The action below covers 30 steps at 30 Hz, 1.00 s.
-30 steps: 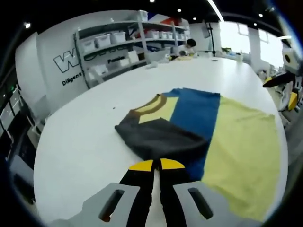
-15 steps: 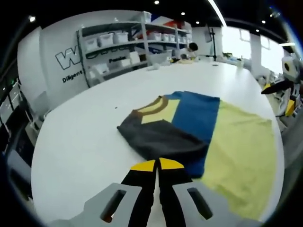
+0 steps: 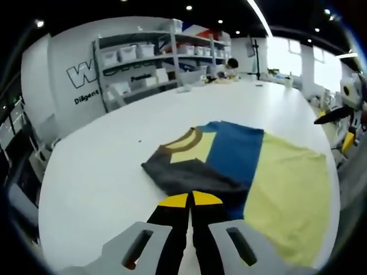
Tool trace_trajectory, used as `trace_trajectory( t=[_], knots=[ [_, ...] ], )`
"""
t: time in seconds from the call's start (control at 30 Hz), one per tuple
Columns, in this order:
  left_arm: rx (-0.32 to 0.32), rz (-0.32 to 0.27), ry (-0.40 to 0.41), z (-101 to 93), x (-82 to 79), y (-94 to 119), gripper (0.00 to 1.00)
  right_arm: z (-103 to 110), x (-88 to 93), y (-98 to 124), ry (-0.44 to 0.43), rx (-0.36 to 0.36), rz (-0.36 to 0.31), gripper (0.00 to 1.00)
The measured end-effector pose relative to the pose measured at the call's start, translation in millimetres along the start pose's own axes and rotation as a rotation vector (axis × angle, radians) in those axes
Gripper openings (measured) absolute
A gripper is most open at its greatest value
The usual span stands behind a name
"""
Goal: Fold the garment on the visible template until the final outline fits inside the template.
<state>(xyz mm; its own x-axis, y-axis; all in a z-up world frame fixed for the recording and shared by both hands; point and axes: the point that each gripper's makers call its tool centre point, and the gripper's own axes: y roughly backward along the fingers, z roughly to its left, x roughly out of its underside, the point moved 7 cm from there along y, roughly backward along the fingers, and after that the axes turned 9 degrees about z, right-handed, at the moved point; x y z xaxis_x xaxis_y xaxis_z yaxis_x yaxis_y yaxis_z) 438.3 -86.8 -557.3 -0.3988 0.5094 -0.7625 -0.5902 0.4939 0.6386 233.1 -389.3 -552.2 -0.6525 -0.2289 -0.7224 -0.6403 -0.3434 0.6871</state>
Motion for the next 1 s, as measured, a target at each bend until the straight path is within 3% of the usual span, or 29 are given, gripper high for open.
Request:
trace_trajectory(
  t=[0.3,0.6,0.73,0.87,1.0],
  knots=[
    [-0.007,-0.032,-0.077,-12.9,-32.7,-9.0,0.01,-0.5,-1.2,0.0,-0.002,0.003,-0.007,0.83],
    [0.014,-0.020,-0.126,-41.8,-39.8,-26.3,0.01,-2.3,0.2,-1.1,-0.004,0.012,-0.005,0.83],
    [-0.020,-0.005,-0.197,-54.2,-45.3,-29.5,0.01,-0.7,-0.7,-2.3,0.002,0.009,-0.005,0.83],
    [-0.033,-0.019,-0.214,-64.8,-57.4,-28.7,0.01,-1.3,-0.6,-3.4,0.001,0.010,-0.004,0.83],
    [0.012,-0.029,-0.214,-81.6,-61.1,-34.5,0.01,-1.6,0.6,-4.9,-0.001,0.009,0.000,0.83]
  ],
)
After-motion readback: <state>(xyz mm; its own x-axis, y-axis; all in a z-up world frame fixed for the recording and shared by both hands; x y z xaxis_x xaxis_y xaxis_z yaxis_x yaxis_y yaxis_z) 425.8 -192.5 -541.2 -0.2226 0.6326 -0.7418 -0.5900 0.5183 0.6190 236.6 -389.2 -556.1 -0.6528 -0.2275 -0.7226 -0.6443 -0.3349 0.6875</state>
